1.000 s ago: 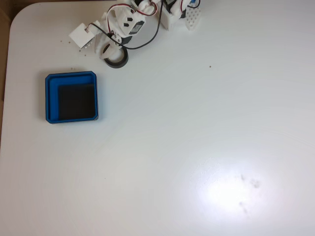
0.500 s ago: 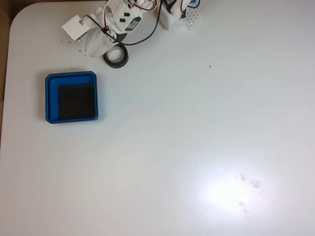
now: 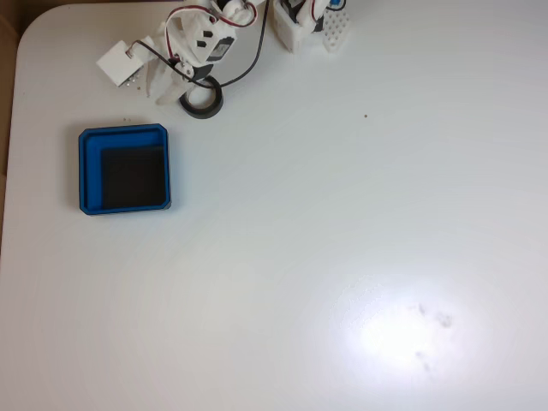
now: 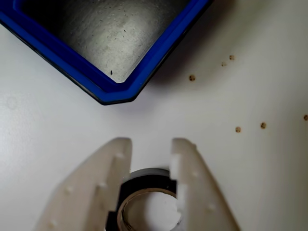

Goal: Pick the black tape roll and drop it in the blue box

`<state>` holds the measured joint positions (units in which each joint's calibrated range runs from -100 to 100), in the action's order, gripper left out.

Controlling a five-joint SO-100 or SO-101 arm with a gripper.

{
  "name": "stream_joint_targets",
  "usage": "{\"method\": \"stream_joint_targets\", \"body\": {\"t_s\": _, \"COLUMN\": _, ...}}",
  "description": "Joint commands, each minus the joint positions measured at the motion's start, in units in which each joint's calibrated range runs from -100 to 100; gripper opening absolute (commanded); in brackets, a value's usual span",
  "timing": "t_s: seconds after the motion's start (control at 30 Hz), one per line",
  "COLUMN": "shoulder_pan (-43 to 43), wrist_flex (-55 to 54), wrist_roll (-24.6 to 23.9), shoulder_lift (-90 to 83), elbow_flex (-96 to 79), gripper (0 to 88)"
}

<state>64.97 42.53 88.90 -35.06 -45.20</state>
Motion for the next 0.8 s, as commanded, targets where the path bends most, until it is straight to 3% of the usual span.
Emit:
{"method": "stream_joint_targets", "body": {"t_s": 0.0, "shoulder_pan": -0.3, "wrist_flex": 10.3, "wrist_roll": -0.2, "shoulder_lift": 1.1, "elbow_flex": 9.1, "gripper": 2.0}}
{"method": "stream_joint_targets", "body": {"t_s": 0.37, "shoulder_pan": -6.1, "wrist_flex": 38.1, "wrist_roll": -0.3, "shoulder_lift": 14.1, "elbow_flex": 20.1, "gripper": 2.0}}
{"method": "stream_joint_targets", "body": {"t_s": 0.77, "shoulder_pan": -7.7, "wrist_flex": 38.9, "wrist_roll": 0.2, "shoulder_lift": 21.3, "elbow_flex": 20.6, "gripper": 2.1}}
